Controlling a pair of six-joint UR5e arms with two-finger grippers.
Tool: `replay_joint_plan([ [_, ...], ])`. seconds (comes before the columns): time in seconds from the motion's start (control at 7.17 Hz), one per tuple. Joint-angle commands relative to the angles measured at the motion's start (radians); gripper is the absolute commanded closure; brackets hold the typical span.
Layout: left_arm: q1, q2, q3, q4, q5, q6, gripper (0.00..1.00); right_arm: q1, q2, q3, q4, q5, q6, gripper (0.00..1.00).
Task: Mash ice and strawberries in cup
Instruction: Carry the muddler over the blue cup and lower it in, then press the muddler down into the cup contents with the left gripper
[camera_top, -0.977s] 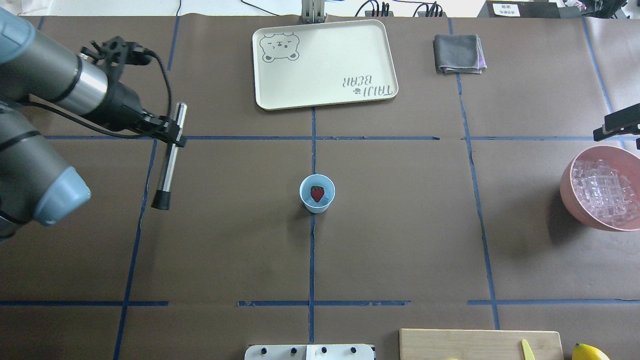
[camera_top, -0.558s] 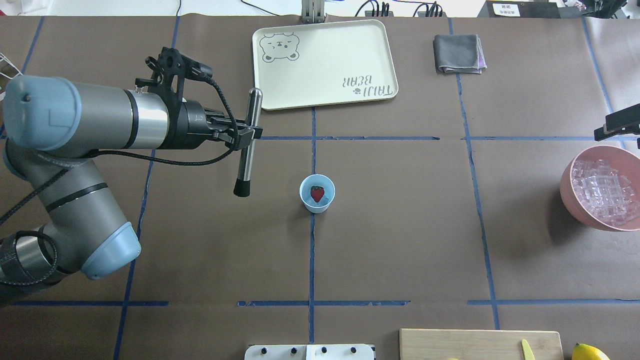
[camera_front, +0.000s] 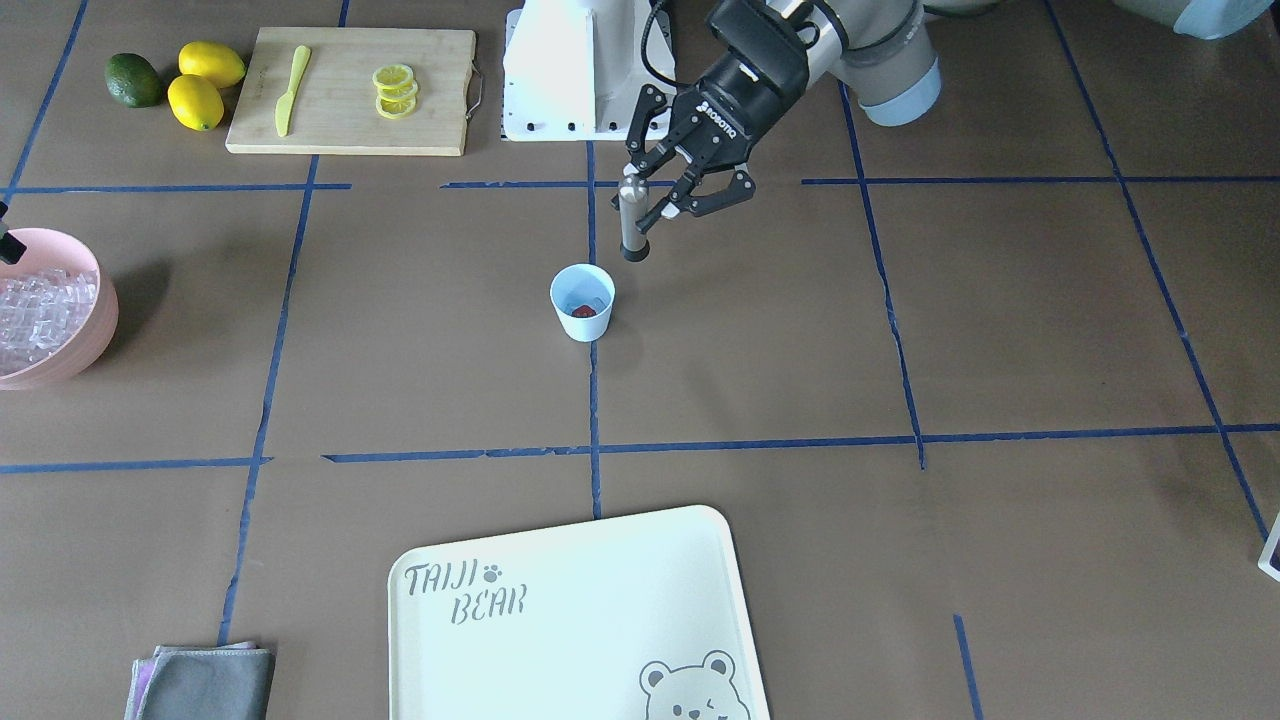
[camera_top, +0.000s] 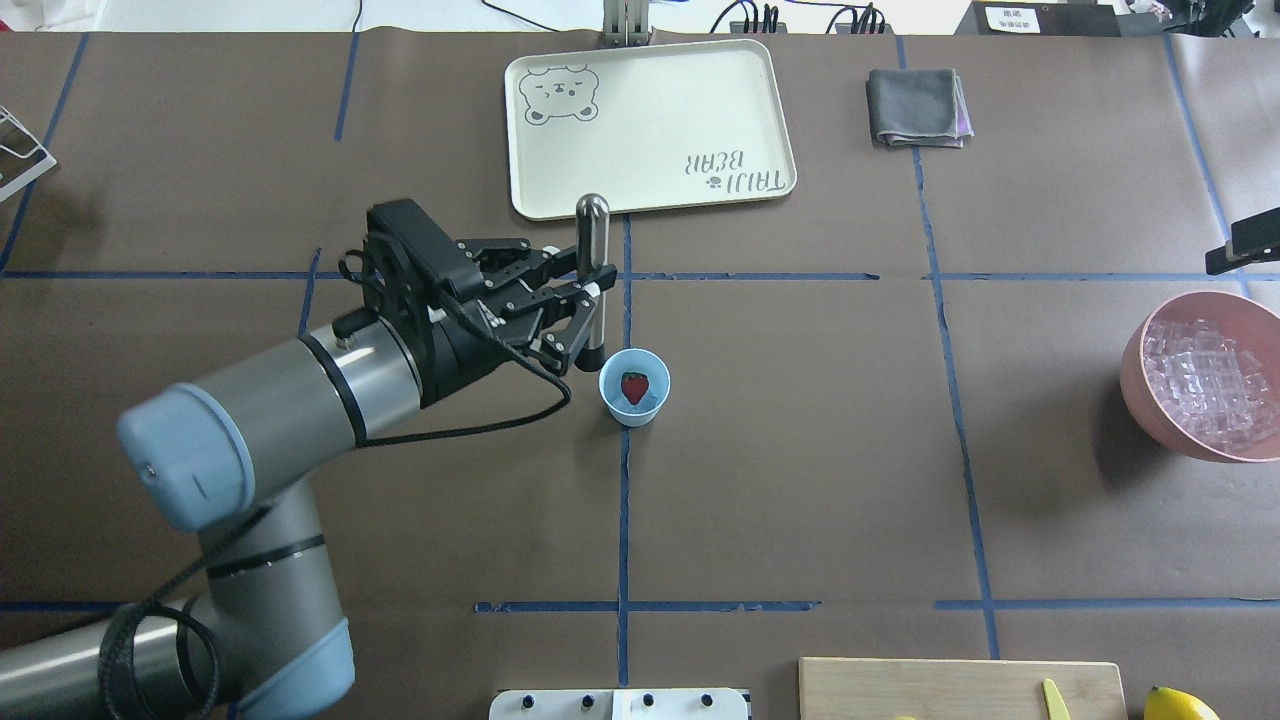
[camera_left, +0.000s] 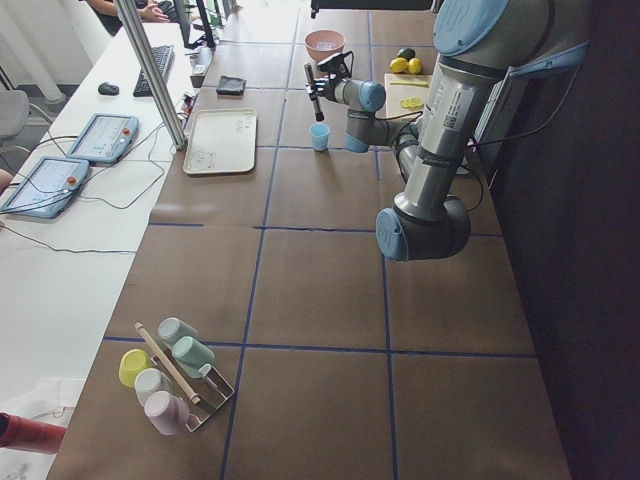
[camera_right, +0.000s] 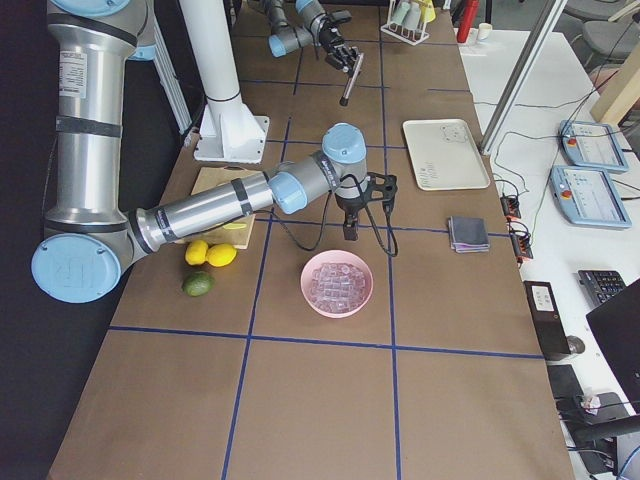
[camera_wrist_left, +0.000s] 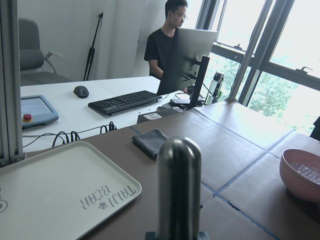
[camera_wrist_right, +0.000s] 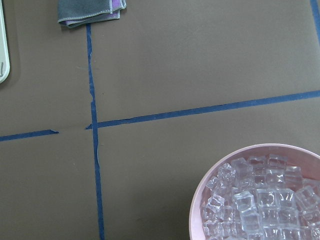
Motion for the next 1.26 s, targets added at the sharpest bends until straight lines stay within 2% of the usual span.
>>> replay_joint_plan([
  [0.0, 0.066, -0.035, 0.126, -0.194, 0.127, 0.114, 0.97, 0.012, 0.0, -0.003, -0.002, 0.0, 0.0, 0.0],
  [0.28, 0.079, -0.086, 0.156, -0.194, 0.132, 0.127, 0.96, 0.012, 0.006, -0.011, -0.003, 0.0, 0.0, 0.0],
  [0.84, 0.091, -0.086, 0.235, -0.274, 0.132, 0.128, 0.96, 0.012, 0.009, -0.012, -0.006, -0.002, 0.0, 0.0],
  [1.12, 0.091, -0.086, 0.263, -0.274, 0.13, 0.127, 0.95, 0.012, 0.009, -0.014, -0.006, -0.003, 0.0, 0.0],
])
